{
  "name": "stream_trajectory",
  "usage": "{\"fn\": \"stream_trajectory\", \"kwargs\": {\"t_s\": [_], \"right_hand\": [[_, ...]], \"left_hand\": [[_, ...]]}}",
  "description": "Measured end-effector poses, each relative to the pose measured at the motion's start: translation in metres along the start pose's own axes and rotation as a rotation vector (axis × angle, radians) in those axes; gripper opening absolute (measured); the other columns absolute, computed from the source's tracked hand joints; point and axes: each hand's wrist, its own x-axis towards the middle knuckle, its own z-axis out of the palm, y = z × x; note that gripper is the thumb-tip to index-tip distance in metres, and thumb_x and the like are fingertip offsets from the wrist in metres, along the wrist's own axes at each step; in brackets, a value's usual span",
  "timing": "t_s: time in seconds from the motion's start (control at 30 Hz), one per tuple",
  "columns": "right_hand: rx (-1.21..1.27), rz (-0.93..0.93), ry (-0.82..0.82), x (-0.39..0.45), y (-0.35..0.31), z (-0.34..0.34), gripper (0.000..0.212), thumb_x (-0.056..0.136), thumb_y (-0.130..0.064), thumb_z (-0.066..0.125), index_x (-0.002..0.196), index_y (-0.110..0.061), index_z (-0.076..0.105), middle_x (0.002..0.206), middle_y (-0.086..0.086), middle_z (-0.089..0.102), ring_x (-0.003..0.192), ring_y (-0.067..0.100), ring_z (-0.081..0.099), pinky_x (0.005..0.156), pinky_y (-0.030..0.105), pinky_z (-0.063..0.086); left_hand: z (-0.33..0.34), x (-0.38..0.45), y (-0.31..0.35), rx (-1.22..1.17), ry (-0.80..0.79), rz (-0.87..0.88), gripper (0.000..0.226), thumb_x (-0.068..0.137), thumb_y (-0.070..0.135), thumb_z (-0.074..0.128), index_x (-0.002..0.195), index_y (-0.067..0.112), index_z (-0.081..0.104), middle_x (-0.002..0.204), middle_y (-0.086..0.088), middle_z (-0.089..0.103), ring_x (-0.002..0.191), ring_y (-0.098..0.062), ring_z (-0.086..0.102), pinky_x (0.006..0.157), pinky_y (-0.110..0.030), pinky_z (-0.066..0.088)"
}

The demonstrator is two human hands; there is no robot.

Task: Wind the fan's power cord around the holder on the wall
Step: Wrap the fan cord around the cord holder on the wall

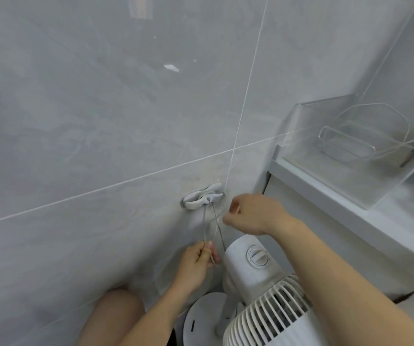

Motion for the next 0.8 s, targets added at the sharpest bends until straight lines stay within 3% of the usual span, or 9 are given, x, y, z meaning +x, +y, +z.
{"fn": "stream_trajectory", "kwargs": {"t_s": [0.07, 0.13, 0.3, 0.37, 0.47, 0.57, 0.67, 0.73, 0.8], "right_hand": [[-0.144, 0.069, -0.234, -0.010, -0.003, 0.006, 0.079, 0.066, -0.079, 0.061, 0.122, -0.023, 0.068, 0.125, 0.000, 0.071, 0.115, 0.026, 0.065, 0.094, 0.039, 0.054], [-0.227, 0.096, -0.375, -0.018, -0.003, 0.015, 0.100, 0.057, -0.084, 0.071, 0.133, -0.019, 0.064, 0.132, 0.002, 0.068, 0.118, 0.027, 0.065, 0.096, 0.039, 0.054], [-0.250, 0.111, -0.416, -0.028, -0.012, 0.013, 0.093, 0.067, -0.065, 0.085, 0.138, -0.011, 0.060, 0.130, 0.009, 0.065, 0.092, 0.027, 0.062, 0.072, 0.035, 0.051], [-0.261, 0.105, -0.416, -0.033, -0.017, 0.009, 0.078, 0.070, -0.060, 0.086, 0.123, -0.006, 0.065, 0.116, 0.009, 0.066, 0.078, 0.025, 0.061, 0.066, 0.035, 0.051], [-0.296, 0.099, -0.405, -0.037, -0.016, 0.002, 0.064, 0.071, -0.057, 0.086, 0.101, -0.007, 0.061, 0.100, 0.009, 0.065, 0.056, 0.021, 0.055, 0.053, 0.031, 0.050], [-0.296, 0.115, -0.459, -0.039, -0.012, -0.009, 0.077, 0.060, -0.061, 0.088, 0.107, -0.004, 0.069, 0.102, 0.011, 0.073, 0.056, 0.029, 0.068, 0.073, 0.042, 0.066], [-0.283, 0.086, -0.470, -0.040, -0.008, -0.020, 0.082, 0.051, -0.065, 0.089, 0.109, -0.009, 0.074, 0.103, 0.010, 0.075, 0.060, 0.033, 0.075, 0.068, 0.043, 0.067], [-0.290, 0.075, -0.472, -0.042, -0.006, -0.020, 0.090, 0.050, -0.067, 0.089, 0.119, -0.010, 0.072, 0.107, 0.010, 0.075, 0.061, 0.032, 0.076, 0.069, 0.041, 0.067], [-0.309, 0.094, -0.496, -0.045, -0.001, -0.010, 0.107, 0.050, -0.068, 0.088, 0.137, -0.011, 0.063, 0.119, 0.012, 0.074, 0.062, 0.030, 0.077, 0.080, 0.041, 0.066]], "left_hand": [[0.000, 0.000, -0.001, -0.036, 0.010, -0.019, 0.040, 0.110, 0.020, 0.046, 0.077, 0.012, 0.067, 0.072, -0.003, 0.072, 0.078, -0.025, 0.071, 0.085, -0.045, 0.063], [0.000, -0.004, -0.002, -0.037, 0.020, -0.027, 0.040, 0.110, 0.020, 0.046, 0.077, 0.011, 0.066, 0.072, -0.007, 0.072, 0.077, -0.026, 0.071, 0.086, -0.050, 0.062], [0.006, -0.011, 0.002, 0.059, -0.048, 0.040, 0.042, 0.107, 0.032, 0.050, 0.070, 0.025, 0.069, 0.074, -0.004, 0.076, 0.080, -0.026, 0.075, 0.088, -0.051, 0.061], [0.006, -0.011, 0.003, 0.075, -0.056, 0.045, 0.041, 0.106, 0.035, 0.051, 0.070, 0.026, 0.069, 0.074, -0.003, 0.076, 0.081, -0.027, 0.074, 0.088, -0.052, 0.061], [0.003, -0.011, 0.014, 0.074, -0.033, 0.069, 0.042, 0.108, 0.023, 0.051, 0.070, 0.021, 0.068, 0.070, 0.000, 0.074, 0.079, -0.027, 0.074, 0.088, -0.053, 0.061], [0.003, -0.014, 0.035, 0.083, -0.005, 0.118, 0.042, 0.109, 0.021, 0.049, 0.071, 0.016, 0.066, 0.066, 0.005, 0.072, 0.075, -0.023, 0.073, 0.084, -0.047, 0.062], [0.008, -0.016, 0.072, -0.002, 0.056, 0.167, 0.042, 0.110, 0.019, 0.044, 0.073, 0.012, 0.061, 0.060, 0.003, 0.065, 0.059, -0.009, 0.065, 0.070, -0.035, 0.061], [0.009, -0.014, 0.108, -0.091, 0.091, 0.196, 0.041, 0.111, 0.019, 0.042, 0.075, 0.011, 0.059, 0.061, -0.005, 0.063, 0.055, -0.010, 0.065, 0.060, -0.022, 0.055], [0.006, -0.014, 0.137, -0.091, 0.036, 0.243, 0.040, 0.112, 0.021, 0.040, 0.078, 0.011, 0.058, 0.062, -0.004, 0.061, 0.055, -0.015, 0.066, 0.057, -0.023, 0.054]]}}
